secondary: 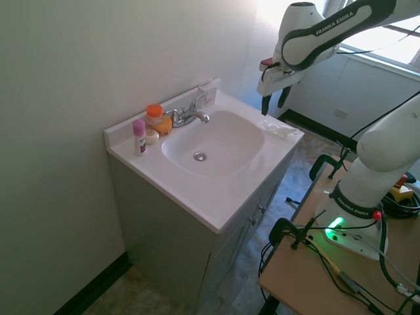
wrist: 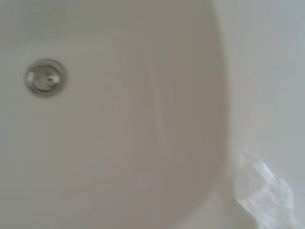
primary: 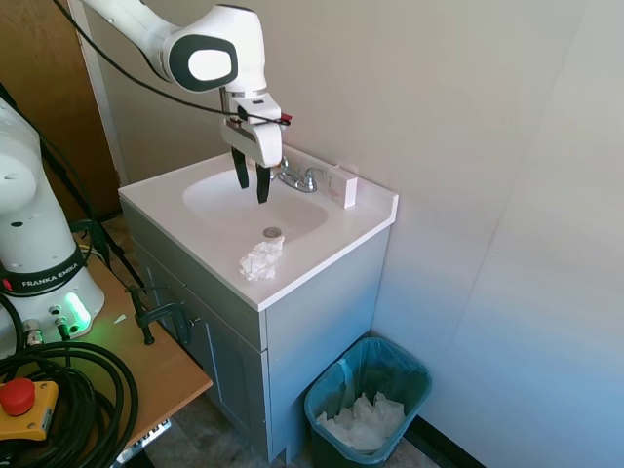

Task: Throw the tissue in the trash bin

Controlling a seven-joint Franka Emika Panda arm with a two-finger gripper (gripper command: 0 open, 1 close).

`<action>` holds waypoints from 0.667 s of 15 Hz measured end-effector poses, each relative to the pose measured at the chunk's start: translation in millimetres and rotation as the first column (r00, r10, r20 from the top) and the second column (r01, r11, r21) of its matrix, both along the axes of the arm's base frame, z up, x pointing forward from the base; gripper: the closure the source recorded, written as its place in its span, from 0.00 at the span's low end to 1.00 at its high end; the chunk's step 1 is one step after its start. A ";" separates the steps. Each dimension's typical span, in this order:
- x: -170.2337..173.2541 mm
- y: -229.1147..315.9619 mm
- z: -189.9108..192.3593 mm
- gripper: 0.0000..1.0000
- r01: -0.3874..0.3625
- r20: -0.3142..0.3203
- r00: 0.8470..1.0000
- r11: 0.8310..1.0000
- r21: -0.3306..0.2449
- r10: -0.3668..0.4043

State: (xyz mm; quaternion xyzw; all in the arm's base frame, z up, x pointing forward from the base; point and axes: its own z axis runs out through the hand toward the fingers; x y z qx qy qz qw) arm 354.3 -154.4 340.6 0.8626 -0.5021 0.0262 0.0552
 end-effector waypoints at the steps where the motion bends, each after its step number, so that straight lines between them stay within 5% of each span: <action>1: -10.6 -9.8 -8.4 0.00 0.002 -0.014 1.000 1.000 -0.010 -0.002; 7: -27.3 -47.7 -60.9 0.00 0.015 -0.082 0.997 1.000 0.019 -0.013; 8: -26.1 -52.1 -70.6 1.00 0.016 -0.092 0.996 1.000 0.026 -0.014; 10: -21.4 -62.1 -82.8 1.00 0.021 -0.104 0.994 0.999 0.030 -0.018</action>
